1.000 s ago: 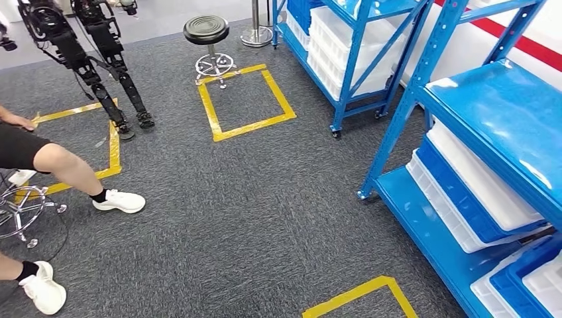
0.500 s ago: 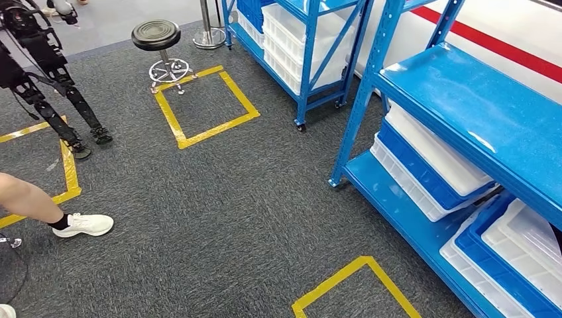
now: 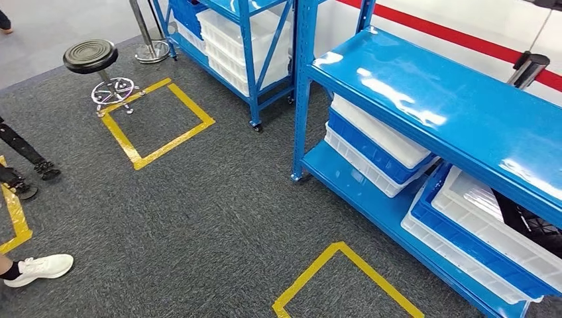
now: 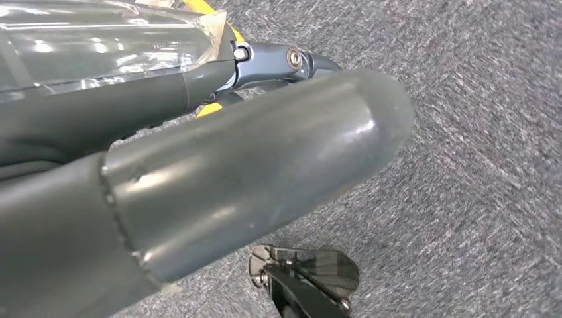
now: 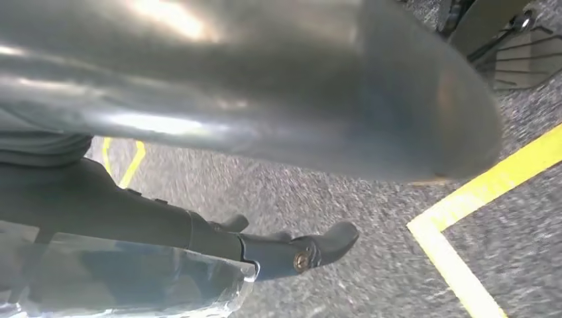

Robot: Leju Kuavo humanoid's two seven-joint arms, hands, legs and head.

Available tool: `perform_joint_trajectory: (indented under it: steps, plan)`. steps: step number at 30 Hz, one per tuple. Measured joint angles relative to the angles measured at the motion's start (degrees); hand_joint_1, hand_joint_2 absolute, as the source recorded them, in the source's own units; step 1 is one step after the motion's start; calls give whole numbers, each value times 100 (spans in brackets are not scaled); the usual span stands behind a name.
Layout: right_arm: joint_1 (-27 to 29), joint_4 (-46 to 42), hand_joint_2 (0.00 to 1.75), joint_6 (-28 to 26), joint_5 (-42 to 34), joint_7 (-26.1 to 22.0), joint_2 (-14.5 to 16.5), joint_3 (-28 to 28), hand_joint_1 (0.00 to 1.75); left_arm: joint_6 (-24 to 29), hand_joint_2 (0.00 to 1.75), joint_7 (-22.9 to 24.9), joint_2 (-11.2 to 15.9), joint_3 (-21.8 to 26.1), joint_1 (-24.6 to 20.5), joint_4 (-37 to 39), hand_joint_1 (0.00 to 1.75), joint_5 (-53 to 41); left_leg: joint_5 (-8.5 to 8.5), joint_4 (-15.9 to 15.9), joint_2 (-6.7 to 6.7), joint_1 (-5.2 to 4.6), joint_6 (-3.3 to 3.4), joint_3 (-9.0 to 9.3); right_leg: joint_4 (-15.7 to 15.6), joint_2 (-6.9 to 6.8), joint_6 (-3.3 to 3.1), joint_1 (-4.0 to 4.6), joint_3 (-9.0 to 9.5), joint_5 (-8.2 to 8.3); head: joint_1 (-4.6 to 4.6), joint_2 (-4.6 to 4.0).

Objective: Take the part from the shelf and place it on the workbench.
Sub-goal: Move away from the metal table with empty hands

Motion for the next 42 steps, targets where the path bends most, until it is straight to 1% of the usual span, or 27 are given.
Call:
perform_joint_trajectory:
  steps: [2, 4, 6, 8, 9, 11, 13, 15, 16, 17, 19, 21, 23, 24, 26, 28, 29, 30, 31, 32, 34, 35, 36, 38, 39, 40, 42]
  plan:
    - [6, 0, 0, 0, -2, 0, 0, -1, 0, -1, 0, 0, 1, 0, 1, -1, 0, -2, 421, -538, -60, 20, 9, 189, 13, 168, 4, 1, 14, 0, -1, 0]
    - [-1, 0, 0, 0, -3, 0, 1, 0, 0, -4, 0, 0, 2, -1, -1, -1, 0, -7, 746, -1241, -276, 45, 21, 473, 37, 305, 34, 22, 2, -2, -1, -1]
    - [-1, 0, 0, 0, -3, 0, 1, 0, 0, -8, 0, 0, 3, -3, -6, -1, 0, -15, 802, -1486, -371, 23, 52, 559, 36, 407, 110, 44, -63, 11, 2, -1]
    - [21, 0, 0, -2, -3, 0, -2, -1, 0, -12, 0, -1, 0, -6, -14, -2, 0, -19, 843, -1526, -243, -4, 138, 562, 24, 473, 202, 41, -127, 34, 4, 0]
    - [29, 0, 0, -3, -4, 0, -4, 0, 0, -14, 0, -1, -2, -7, -18, -2, 0, -19, 874, -1563, -183, -6, 194, 569, 75, 406, 224, 43, -168, 10, 4, 0]
    - [23, 0, 0, -4, -5, 0, -4, 0, 0, -16, 0, -2, -5, -7, -14, -2, 0, -19, 933, -1629, -30, 6, 280, 573, 510, 117, 195, 56, -392, -225, 33, 0]
    - [12, 0, 0, -4, -5, 0, 1, 1, 0, -15, 0, -2, -3, -7, -3, -2, 0, -19, 941, -1638, 135, -16, 303, 559, 1263, -103, 158, 41, -778, -575, 56, -1]
    - [20, 0, 0, -4, -5, 0, -2, 0, 0, -16, 0, -2, -2, -7, 0, -2, 0, -19, 936, -1635, 291, -26, 297, 548, 1643, -149, 214, 18, -946, -689, 57, -1]
    - [26, 0, 0, -4, -5, 0, -5, -1, 0, -17, 0, -2, -3, -8, -1, -2, 0, -19, 929, -1633, 361, -24, 287, 549, 1512, -177, 271, 6, -860, -620, 59, 0]
    - [28, 0, 0, -4, -3, 0, -10, -1, 0, -17, 0, -2, -4, -8, -1, -2, 0, -18, 920, -1631, 429, -19, 271, 559, 1174, -242, 330, -5, -662, -492, 60, -1]
    - [11, 0, 0, -4, 0, 0, -13, -2, 0, -18, 0, -3, -4, -9, 0, -2, 0, -18, 879, -1622, 555, -38, 207, 604, 364, -573, 380, 0, -195, -231, 70, 0]
    - [-10, 0, 0, -4, 1, 0, -8, -2, 0, -24, 0, -4, -1, -9, -2, -3, 0, -20, 826, -1624, 674, -74, 123, 674, 11, -756, 310, 29, 8, -121, 54, 1]
    - [-9, 0, 0, -5, -4, 1, -10, -5, 0, -33, 0, -5, 0, -11, -20, -4, 0, -24, 784, -1639, 794, -61, 50, 748, 6, -611, 213, 28, 15, -103, 28, 1]
    - [-5, 0, 0, -6, -6, 1, -11, -8, 0, -39, 0, -5, 1, -14, -31, -4, 0, -27, 737, -1607, 747, -39, 13, 766, -3, -537, 175, 10, 25, -96, 25, 0]
    - [-6, 0, 0, -9, -8, 3, -15, -19, 0, -55, 0, -5, 1, -19, -35, -3, 0, -32, 464, -1245, 423, -1, -38, 642, -19, -392, 85, -34, 57, -64, 14, -1]
    - [-10, 0, 0, -11, -6, 5, -8, -27, 0, -70, 0, -3, 1, -21, -17, -2, 0, -36, 56, -485, 91, 6, -47, 292, -15, -238, 27, -17, 39, -46, 5, 0]
    - [-9, 0, 0, -11, -4, 5, -4, -29, 0, -76, 0, -3, 1, -22, -5, -2, 0, -36, -65, -147, 36, 4, -44, 114, -13, -150, 19, -1, 35, -44, 4, 0]
    - [-4, 0, 0, -11, -1, 5, -2, -31, 0, -76, 0, -2, 1, -22, 2, -2, 0, -36, -68, 24, 13, 3, -35, 1, -11, -58, 14, 12, 36, -43, 3, 0]
    - [1, 0, 0, -11, 2, 6, -2, -33, 0, -76, 0, -2, 1, -22, 4, -2, 0, -35, 49, -24, 0, 3, -20, -15, -9, 32, 14, 20, 43, -43, 3, 0]
    - [5, 0, 0, -11, 5, 6, -3, -34, 0, -76, 0, -2, 1, -22, 4, -2, 0, -34, 260, -281, -26, 4, 2, 68, -8, 117, 15, 24, 56, -44, 2, 0]
    - [0, 0, 0, -11, 13, 5, -3, -34, 0, -75, 0, -2, 2, -22, 4, -2, 0, -33, 703, -1053, -234, 5, 60, 360, 3, 274, 26, 44, 69, -49, 2, 0]
    - [-7, 0, 0, -11, 17, 5, -1, -34, 0, -74, 0, 0, 2, -23, 3, -2, 0, -31, 823, -1333, -323, 2, 80, 466, 7, 342, 45, 54, 61, -50, 4, -1]
    - [-9, 0, 0, -11, 21, 4, -1, -34, 0, -73, 0, 2, 2, -23, 1, -2, 0, -28, 870, -1490, -384, -10, 100, 522, 6, 401, 73, 62, 43, -47, 4, 0]
    - [5, 0, 0, -11, 25, 4, -4, -35, 0, -70, 0, 6, 1, -24, -13, -2, 0, -26, 876, -1554, -305, -43, 139, 544, -18, 506, 157, 57, -20, -31, 5, 0]
    - [17, 0, 0, -11, 25, 4, -10, -36, 0, -70, 0, 5, -4, -25, -23, -2, 0, -26, 899, -1589, -246, -46, 175, 559, -1, 489, 190, 55, -44, -35, 5, 0]
    - [22, 0, 0, -11, 25, 4, -15, -37, 0, -70, 0, 5, -9, -25, -28, -2, 0, -26, 926, -1632, -182, -42, 219, 576, 90, 383, 203, 62, -101, -88, 16, -1]
    - [13, 0, 0, -11, 26, 4, -21, -37, 0, -70, 0, 5, -16, -25, -22, -2, 0, -25, 966, -1694, -24, -36, 282, 594, 617, 58, 176, 65, -360, -364, 46, -1]
